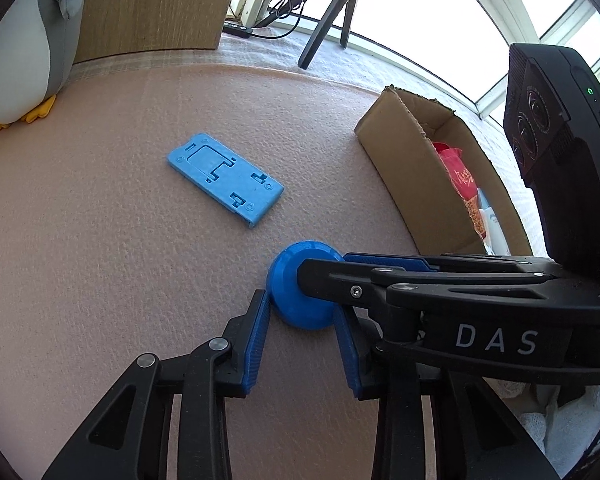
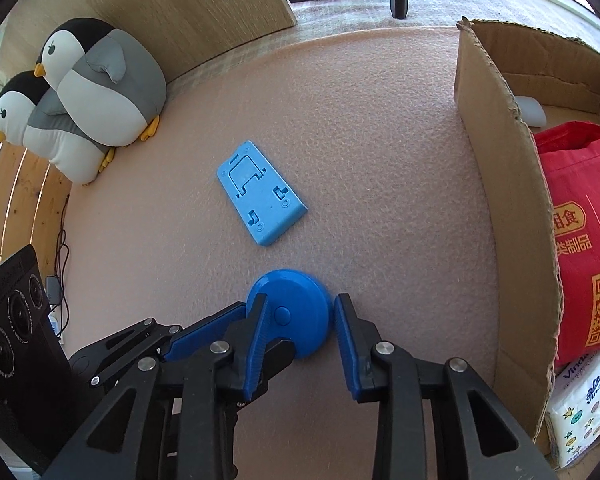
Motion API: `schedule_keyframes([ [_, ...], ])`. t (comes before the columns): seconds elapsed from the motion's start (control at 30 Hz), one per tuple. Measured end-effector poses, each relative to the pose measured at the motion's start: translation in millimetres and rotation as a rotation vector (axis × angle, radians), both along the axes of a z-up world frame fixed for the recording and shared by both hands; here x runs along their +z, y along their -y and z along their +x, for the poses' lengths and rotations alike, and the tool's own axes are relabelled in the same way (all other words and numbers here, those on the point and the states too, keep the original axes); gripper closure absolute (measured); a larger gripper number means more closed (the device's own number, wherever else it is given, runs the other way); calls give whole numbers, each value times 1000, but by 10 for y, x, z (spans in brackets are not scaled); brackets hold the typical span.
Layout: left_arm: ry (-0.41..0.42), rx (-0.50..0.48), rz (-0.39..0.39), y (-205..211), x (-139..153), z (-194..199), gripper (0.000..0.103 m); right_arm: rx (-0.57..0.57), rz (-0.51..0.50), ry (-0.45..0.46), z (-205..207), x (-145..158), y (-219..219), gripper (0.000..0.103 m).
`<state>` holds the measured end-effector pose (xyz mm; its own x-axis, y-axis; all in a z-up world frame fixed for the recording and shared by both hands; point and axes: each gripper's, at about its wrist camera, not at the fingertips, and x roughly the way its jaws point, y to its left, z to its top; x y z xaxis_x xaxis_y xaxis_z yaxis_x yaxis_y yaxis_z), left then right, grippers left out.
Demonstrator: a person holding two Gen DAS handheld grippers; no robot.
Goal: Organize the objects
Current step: 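Grasp the blue round tape measure with the right gripper, then carry the tape measure into the box and open the right gripper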
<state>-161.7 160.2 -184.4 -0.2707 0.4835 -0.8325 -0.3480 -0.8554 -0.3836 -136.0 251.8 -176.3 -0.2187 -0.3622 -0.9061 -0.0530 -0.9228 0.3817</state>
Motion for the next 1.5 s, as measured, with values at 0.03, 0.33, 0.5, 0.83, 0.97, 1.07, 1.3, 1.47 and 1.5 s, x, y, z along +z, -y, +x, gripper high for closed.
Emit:
schedule_keyframes([
  [0.03,-9,-5,-3,-8,30,28,68,-8,-9,-7,37,23,-9,73],
  [0.33,-112,-39,-43,-226,424,353,68,-63,-55,-78,348,354,-148,73],
  [0.5,-142,-69,-26,-434,653,506,68,-88,-36,-115,524,580,-348,73],
  [0.83,-190,-170,0,-1092,934,676,68,-168,19,-184,842,931,-918,73],
  [0.97,-196,-206,6,-1364,966,719,68,-204,29,-195,940,975,-1159,73],
  [1.07,-196,-230,8,-1548,972,750,68,-228,32,-196,996,979,-1319,73],
  [1.3,-188,-264,7,-1869,926,740,68,-267,36,-189,1073,944,-1632,73],
  [1.47,-186,-274,0,-1998,888,724,68,-279,30,-182,1086,907,-1768,73],
  [1.5,-186,-275,-1,-2015,888,728,68,-281,30,-182,1087,901,-1788,73],
])
